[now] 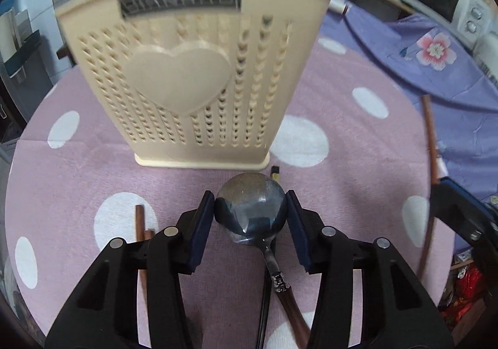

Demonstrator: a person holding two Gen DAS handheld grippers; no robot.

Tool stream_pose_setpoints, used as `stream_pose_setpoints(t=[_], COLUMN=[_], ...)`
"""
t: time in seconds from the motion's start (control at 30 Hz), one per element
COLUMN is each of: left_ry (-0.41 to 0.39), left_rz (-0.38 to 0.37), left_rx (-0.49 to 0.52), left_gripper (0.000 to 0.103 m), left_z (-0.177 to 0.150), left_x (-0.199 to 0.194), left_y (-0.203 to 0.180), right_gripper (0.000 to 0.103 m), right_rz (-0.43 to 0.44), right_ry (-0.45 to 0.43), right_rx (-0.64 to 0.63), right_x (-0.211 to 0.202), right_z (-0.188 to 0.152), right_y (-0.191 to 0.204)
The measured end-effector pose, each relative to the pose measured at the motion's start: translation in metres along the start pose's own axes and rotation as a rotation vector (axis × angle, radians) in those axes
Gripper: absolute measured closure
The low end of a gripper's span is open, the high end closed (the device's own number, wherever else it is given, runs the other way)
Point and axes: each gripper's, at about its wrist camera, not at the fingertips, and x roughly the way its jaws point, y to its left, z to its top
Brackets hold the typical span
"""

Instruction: Organize utensils

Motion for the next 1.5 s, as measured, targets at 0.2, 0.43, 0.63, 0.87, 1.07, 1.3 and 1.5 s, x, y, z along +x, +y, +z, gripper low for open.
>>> stream_pose_setpoints(t=[0.2, 0.43, 0.63, 0.87, 1.07, 1.3, 1.5], left_ry=[-0.227, -0.358, -0.354, -0.348, -0.278, -0.140, -0.028], left_rz=[-0.022, -0.007, -0.018, -0.016, 0.002, 0.106, 0.210], left_rx=[0.040, 0.089, 0.075, 0.058, 0.007, 0.041, 0.041], left_gripper=[0.056, 0.057, 0.087, 0.091, 0.035, 0.026, 0.026], left_z=[-0.012, -0.030, -0.033, -0.027, -0.022, -0.008, 0.003], left_x=[-0.073, -0.117, -0.125, -0.124, -0.106, -0.052, 0.009], left_y=[0.000, 0.002, 0.011, 0.022, 0.037, 0.016, 0.003], right_gripper=[0.096, 0.096, 0.096, 0.096, 0.096, 0.096, 0.096], right_rz=[0.034, 0.039, 0.034, 0.031, 0.013, 0.020, 0.033], right_ry=[-0.060, -0.088, -0.094, -0.107, -0.108, -0.110, -0.114], right_rx=[-0.035, -0.082, -0.109, -0.145, -0.114, -0.108, -0.097], right_x=[-0.022, -0.037, -0.042, -0.045, -0.043, -0.044, -0.046], right_z=[0.009, 0.012, 0.013, 0.018, 0.019, 0.018, 0.017], right_y=[0.014, 0.032, 0.041, 0.052, 0.042, 0.039, 0.032])
